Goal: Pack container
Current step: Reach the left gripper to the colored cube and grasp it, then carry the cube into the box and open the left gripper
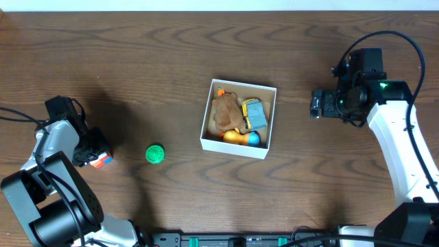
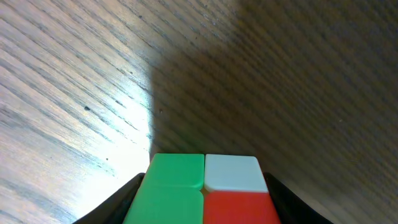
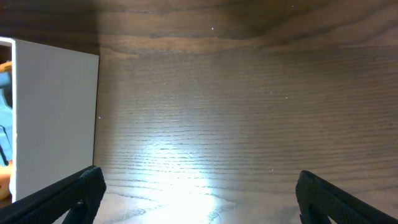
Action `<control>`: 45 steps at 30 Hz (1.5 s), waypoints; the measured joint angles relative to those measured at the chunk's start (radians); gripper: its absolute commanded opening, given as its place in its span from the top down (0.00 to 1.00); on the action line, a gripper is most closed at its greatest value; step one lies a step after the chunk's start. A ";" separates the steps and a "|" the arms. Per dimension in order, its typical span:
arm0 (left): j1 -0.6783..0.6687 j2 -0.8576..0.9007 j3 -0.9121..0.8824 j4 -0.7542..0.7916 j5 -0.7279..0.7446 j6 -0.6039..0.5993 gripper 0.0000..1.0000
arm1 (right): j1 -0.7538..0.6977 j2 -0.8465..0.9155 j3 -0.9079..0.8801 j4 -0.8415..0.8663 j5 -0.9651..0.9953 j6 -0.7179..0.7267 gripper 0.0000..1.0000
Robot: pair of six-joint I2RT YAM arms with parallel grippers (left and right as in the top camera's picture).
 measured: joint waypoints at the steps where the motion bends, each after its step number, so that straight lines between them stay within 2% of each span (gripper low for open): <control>1: 0.000 0.000 0.000 -0.001 0.000 0.000 0.58 | 0.000 0.000 0.000 0.000 0.000 0.000 0.01; 5: 0.000 0.000 0.001 -0.008 0.000 0.000 0.70 | 0.000 0.000 0.000 0.000 -0.002 0.000 0.01; 11: -0.003 -0.023 0.001 -0.023 0.000 0.000 0.75 | 0.000 0.000 0.000 0.000 -0.002 0.000 0.01; 18: -0.098 -0.211 0.023 -0.071 0.015 0.000 0.76 | 0.000 0.000 0.000 0.000 -0.002 0.000 0.01; 25: -0.298 -0.409 0.109 -0.045 0.162 0.000 0.80 | 0.000 0.000 0.000 0.000 -0.002 0.000 0.01; 30: -0.510 -0.481 0.127 -0.002 0.212 0.015 0.81 | 0.000 0.000 0.000 0.002 -0.003 0.000 0.01; 31: -0.555 -0.482 0.128 0.004 0.214 0.025 0.85 | 0.000 0.000 0.000 0.001 -0.002 0.000 0.01; 37: -0.810 -0.430 0.128 0.090 0.225 0.080 0.86 | 0.000 0.000 0.000 0.008 -0.002 0.000 0.01; 45: -1.015 -0.248 0.128 0.214 0.232 0.108 0.86 | 0.000 0.000 0.000 0.008 -0.003 -0.004 0.01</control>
